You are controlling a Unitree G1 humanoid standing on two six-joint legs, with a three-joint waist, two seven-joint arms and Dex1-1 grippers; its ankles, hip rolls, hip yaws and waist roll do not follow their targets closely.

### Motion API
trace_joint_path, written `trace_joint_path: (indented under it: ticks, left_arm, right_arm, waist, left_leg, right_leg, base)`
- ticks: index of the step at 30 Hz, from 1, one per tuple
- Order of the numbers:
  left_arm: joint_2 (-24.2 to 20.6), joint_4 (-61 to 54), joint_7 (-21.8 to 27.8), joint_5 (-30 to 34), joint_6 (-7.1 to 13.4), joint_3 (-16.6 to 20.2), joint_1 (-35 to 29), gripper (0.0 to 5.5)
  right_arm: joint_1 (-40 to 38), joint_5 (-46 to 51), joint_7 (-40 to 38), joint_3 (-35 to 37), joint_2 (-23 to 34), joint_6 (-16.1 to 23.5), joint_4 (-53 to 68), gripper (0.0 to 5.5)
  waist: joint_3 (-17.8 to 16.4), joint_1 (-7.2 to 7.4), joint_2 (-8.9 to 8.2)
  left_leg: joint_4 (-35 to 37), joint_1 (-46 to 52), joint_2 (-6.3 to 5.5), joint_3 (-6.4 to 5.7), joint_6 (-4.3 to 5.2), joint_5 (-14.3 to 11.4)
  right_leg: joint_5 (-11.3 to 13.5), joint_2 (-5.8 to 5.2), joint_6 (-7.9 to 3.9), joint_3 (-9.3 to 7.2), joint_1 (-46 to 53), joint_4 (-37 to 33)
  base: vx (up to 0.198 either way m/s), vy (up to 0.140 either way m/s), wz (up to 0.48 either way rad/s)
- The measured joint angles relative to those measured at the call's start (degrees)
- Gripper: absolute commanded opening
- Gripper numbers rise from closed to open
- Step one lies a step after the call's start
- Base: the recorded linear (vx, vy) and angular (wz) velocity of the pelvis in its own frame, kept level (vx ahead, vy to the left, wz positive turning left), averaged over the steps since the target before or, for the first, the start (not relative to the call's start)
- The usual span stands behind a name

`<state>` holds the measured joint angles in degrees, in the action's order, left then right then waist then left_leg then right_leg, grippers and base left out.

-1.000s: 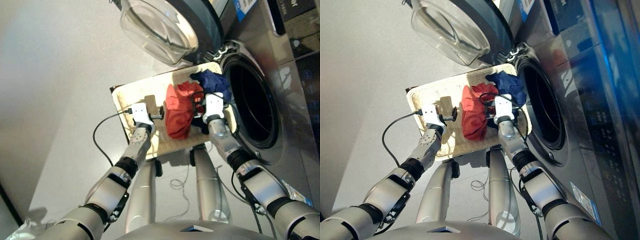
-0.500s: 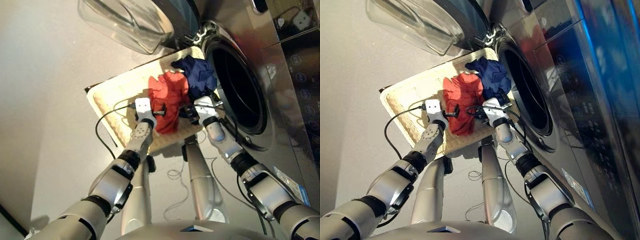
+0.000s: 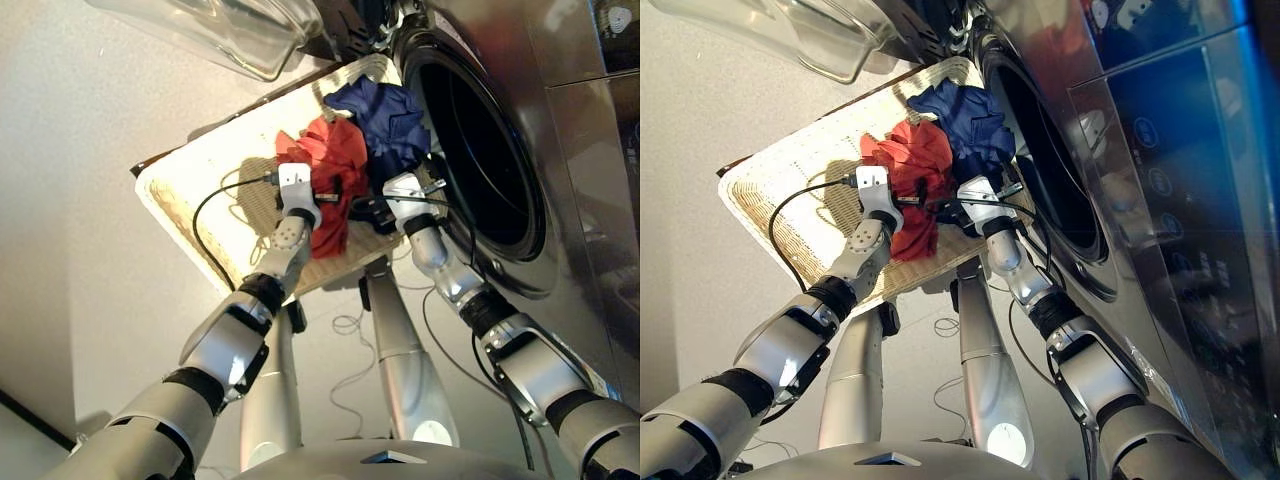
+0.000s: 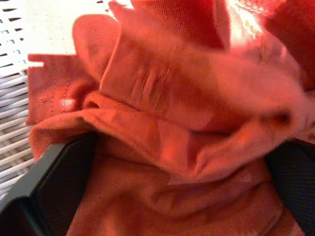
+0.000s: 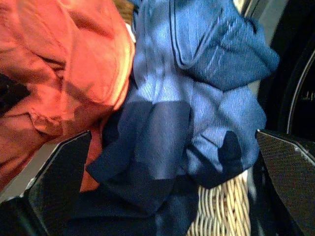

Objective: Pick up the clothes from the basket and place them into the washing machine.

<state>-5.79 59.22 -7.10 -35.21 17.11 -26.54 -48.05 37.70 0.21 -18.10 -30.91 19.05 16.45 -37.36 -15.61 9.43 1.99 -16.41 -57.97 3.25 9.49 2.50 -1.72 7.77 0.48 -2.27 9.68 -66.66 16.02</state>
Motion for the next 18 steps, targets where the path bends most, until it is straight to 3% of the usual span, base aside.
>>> trace_joint_path:
  ticks: [5, 8, 12, 16, 18]
  left_arm:
    - [0.0, 0.0, 1.2, -0.2, 0.0, 0.1, 0.3, 0.0]
    - [0.0, -0.1, 2.0, -0.5, 0.0, 0.1, 1.0, 0.0]
    - [0.3, -0.9, 3.3, -1.5, 0.0, 0.1, 3.6, 0.0]
    - [0.4, -4.2, 4.8, -3.7, -0.1, 0.1, 9.1, 0.0]
    - [0.6, -5.7, 5.7, -4.8, -0.1, -0.1, 11.8, 0.0]
  right_arm:
    - [0.0, 0.0, 0.1, 0.4, 0.0, 0.0, -0.1, 5.5]
    - [0.0, 0.0, 0.5, 0.4, 0.0, 0.0, -0.8, 5.5]
    - [-0.5, 0.0, 1.2, 0.1, -0.2, -0.2, -5.2, 5.5]
    - [-2.8, 0.0, 2.3, -0.9, -0.4, -1.1, -7.6, 5.5]
    - [-4.3, 0.0, 3.3, -1.2, -0.5, -1.2, -8.6, 5.5]
  waist:
    - [0.0, 0.01, 0.0]
    - [0.0, -0.07, 0.02]
    - [0.1, -0.16, 0.05]
    - [0.1, -0.75, 0.09]
    - [0.1, -1.84, 0.17]
  left_leg:
    - [0.0, 0.0, 0.21, -0.37, 0.17, -0.1]
    - [-0.5, 0.3, 0.0, -1.84, 0.34, -0.2]
    - [-0.1, 3.3, -0.37, -3.72, 0.62, 0.3]
    - [4.5, 10.5, -1.38, -5.14, 0.66, 2.6]
    - [7.6, 14.7, -1.53, -6.34, 0.57, 3.8]
  right_leg:
    - [0.0, -0.13, 0.04, -0.08, 0.0, 0.2]
    - [-0.2, -0.26, -0.15, -0.79, 0.4, 1.1]
    - [-0.5, -1.14, 0.03, -3.15, 3.8, 1.0]
    - [-1.2, -2.37, 0.31, -4.87, 9.9, 0.4]
    - [-1.6, -2.89, 0.6, -6.02, 13.5, -0.3]
  base:
    - [0.0, 0.0, 0.0]
    - [0.0, 0.0, 0.0]
    - [-0.001, -0.01, 0.046]
    - [0.015, -0.023, 0.2]
    - [-0.059, -0.015, 0.216]
